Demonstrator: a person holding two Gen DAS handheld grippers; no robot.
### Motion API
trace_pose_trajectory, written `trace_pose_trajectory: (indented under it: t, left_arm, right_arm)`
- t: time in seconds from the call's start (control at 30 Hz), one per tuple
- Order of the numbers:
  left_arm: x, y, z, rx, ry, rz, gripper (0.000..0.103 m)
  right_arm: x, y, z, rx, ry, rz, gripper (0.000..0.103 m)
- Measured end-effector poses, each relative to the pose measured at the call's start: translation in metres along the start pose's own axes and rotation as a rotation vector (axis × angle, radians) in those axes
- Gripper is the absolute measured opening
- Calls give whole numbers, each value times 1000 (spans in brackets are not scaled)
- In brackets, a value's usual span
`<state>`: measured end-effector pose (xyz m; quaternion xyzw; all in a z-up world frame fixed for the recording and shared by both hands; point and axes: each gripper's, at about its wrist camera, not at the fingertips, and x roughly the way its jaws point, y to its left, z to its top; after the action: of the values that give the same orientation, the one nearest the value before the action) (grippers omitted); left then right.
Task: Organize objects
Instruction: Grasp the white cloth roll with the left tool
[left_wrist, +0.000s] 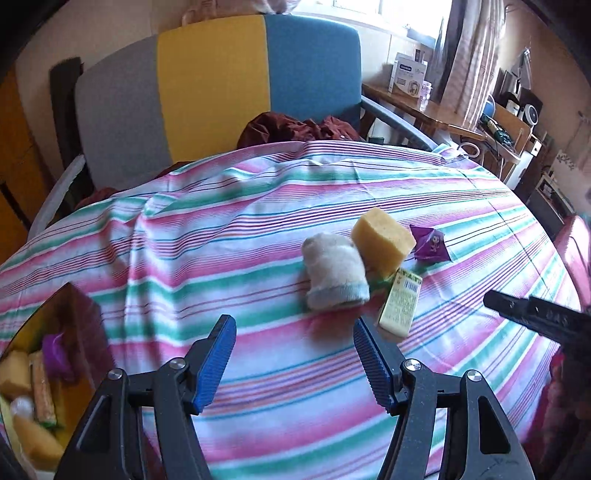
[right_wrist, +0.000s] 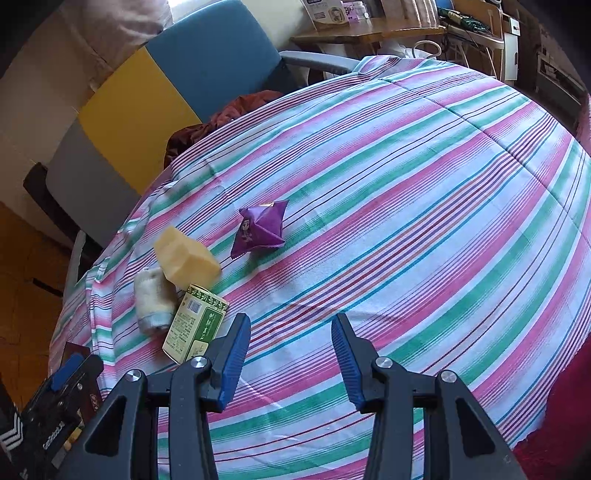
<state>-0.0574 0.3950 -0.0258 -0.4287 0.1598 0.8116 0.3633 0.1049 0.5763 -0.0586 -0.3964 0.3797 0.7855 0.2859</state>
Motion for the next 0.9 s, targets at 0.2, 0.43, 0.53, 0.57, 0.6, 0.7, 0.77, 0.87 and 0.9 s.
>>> trace_pose_trajectory:
  t: [0.2,0.43,0.53,0.57,0.6,0.7,0.77,0.87,0.9]
  left_arm:
    - [41,-9,24,-17,45,-12,75]
    - [77,-18,41,3,80,3,75]
    - [88,-20,47,-2,84,-25,78]
    - [91,-22,49,-2,83,-33,78]
    - [93,-23,50,-2,84,-40,78]
    - [100,-24,49,-20,103,-85,75]
    - [103,-24,47,-33,115,-130,67]
    - [99,-27,43,-37,121,-183,50]
    - [95,-29,41,-28,114,-179,48]
  right_arm:
    - [4,-2,0,14,22,17,46]
    - [8,0,0,15,39,30,46]
    - [9,1,0,12,45,33,46]
    - [9,1,0,11,47,33,46]
    - [9,1,0,12,48,32,46]
    - [9,1,0,12,52,30,46]
    - [9,1,0,12,53,27,46]
    - [10,1,0,10,54,22,46]
    - [11,0,0,10,55,20,46]
